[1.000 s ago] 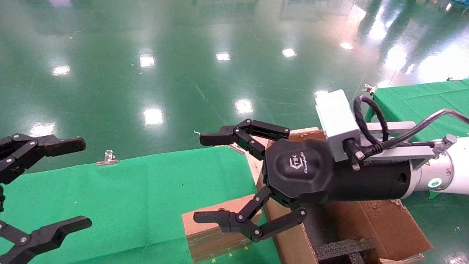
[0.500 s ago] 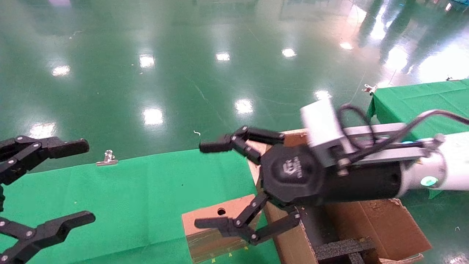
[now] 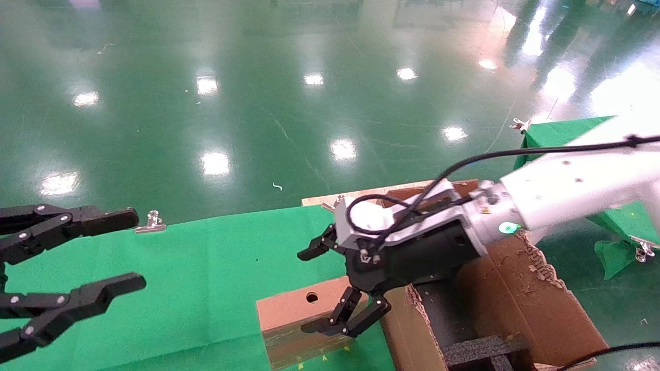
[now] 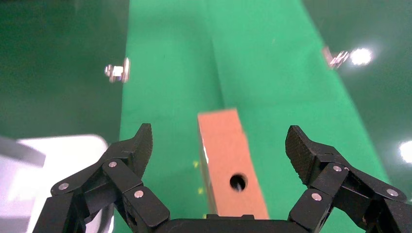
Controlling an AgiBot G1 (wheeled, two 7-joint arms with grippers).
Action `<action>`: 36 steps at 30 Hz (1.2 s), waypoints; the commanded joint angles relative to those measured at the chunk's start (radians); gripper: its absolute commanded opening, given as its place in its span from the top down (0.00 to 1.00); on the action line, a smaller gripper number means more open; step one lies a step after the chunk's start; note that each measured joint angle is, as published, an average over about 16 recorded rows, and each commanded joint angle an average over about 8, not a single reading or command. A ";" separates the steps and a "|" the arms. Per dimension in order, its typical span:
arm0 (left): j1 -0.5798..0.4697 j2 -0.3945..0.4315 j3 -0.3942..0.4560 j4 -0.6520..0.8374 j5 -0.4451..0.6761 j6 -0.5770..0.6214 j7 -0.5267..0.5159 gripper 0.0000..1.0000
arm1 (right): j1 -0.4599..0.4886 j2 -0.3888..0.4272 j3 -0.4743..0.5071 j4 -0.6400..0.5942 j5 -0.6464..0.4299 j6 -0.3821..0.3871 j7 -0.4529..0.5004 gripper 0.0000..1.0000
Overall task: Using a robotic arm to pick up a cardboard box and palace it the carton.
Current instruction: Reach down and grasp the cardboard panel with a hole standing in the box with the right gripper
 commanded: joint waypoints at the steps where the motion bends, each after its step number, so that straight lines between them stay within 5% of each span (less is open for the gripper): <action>1: 0.000 0.000 0.000 0.000 0.000 0.000 0.000 1.00 | 0.038 -0.023 -0.054 -0.040 -0.031 -0.002 -0.006 0.00; 19: 0.000 0.000 0.000 0.000 0.000 0.000 0.000 0.98 | 0.289 -0.223 -0.507 -0.306 -0.142 -0.006 -0.185 0.00; 26: 0.000 0.000 0.000 0.000 0.000 0.000 0.000 0.12 | 0.336 -0.264 -0.613 -0.351 -0.122 -0.005 -0.238 0.00; 28: 0.000 0.000 0.000 0.000 0.000 0.000 0.000 0.00 | 0.341 -0.269 -0.625 -0.357 -0.117 -0.005 -0.242 0.15; 34: 0.000 0.000 0.000 0.000 0.000 0.000 0.000 0.00 | 0.343 -0.270 -0.627 -0.359 -0.112 -0.005 -0.243 0.90; 36: 0.000 0.000 0.000 0.000 0.000 0.000 0.000 0.00 | 0.341 -0.268 -0.623 -0.357 -0.113 -0.005 -0.242 1.00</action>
